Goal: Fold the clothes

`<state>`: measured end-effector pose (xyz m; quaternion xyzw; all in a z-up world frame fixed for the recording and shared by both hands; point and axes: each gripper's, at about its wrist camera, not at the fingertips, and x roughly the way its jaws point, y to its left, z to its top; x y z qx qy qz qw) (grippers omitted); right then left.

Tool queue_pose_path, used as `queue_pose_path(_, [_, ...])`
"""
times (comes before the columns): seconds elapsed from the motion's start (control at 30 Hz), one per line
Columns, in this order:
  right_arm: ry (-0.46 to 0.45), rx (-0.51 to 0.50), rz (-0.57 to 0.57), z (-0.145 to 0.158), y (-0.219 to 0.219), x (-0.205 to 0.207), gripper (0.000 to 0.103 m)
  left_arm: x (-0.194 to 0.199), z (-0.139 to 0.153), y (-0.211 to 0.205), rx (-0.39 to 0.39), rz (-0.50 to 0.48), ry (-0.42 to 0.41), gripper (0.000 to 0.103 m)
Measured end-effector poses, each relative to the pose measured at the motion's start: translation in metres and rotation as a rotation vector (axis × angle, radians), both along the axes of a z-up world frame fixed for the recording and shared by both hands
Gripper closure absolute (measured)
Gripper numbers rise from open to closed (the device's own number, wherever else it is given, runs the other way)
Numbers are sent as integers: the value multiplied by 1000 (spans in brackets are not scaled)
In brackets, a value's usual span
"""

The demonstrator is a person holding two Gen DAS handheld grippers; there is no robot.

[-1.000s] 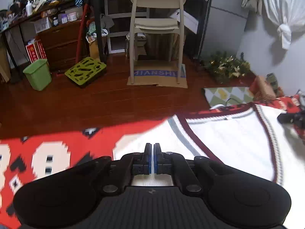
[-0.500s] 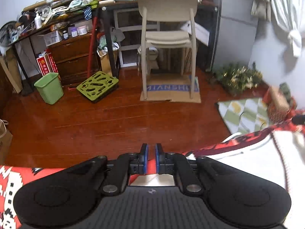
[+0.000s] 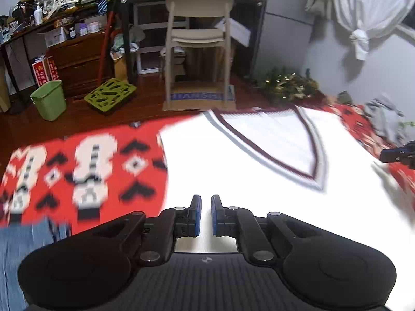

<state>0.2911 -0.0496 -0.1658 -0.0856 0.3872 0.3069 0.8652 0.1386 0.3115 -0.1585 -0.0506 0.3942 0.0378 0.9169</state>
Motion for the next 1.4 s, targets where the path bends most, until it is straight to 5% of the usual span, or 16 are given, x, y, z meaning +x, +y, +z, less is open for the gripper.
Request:
queue_pose_path(0.17, [12,-26,31,-12,-14,-51,91,-33,-17,-10,-29,14,13,95])
queue_pose_path(0.33, [21,-23,-8,-25,-9,-52,91,-29,-27,-8,-31,40,7,95])
queue_pose_path(1.1, [47,47,-121,-34,84,144,92,147,-29,30,-7,30,2,97])
queue_pose_path(1.4, [55,79,-147,-25,96,165,90,137,-12,33,-16,55,-29,95])
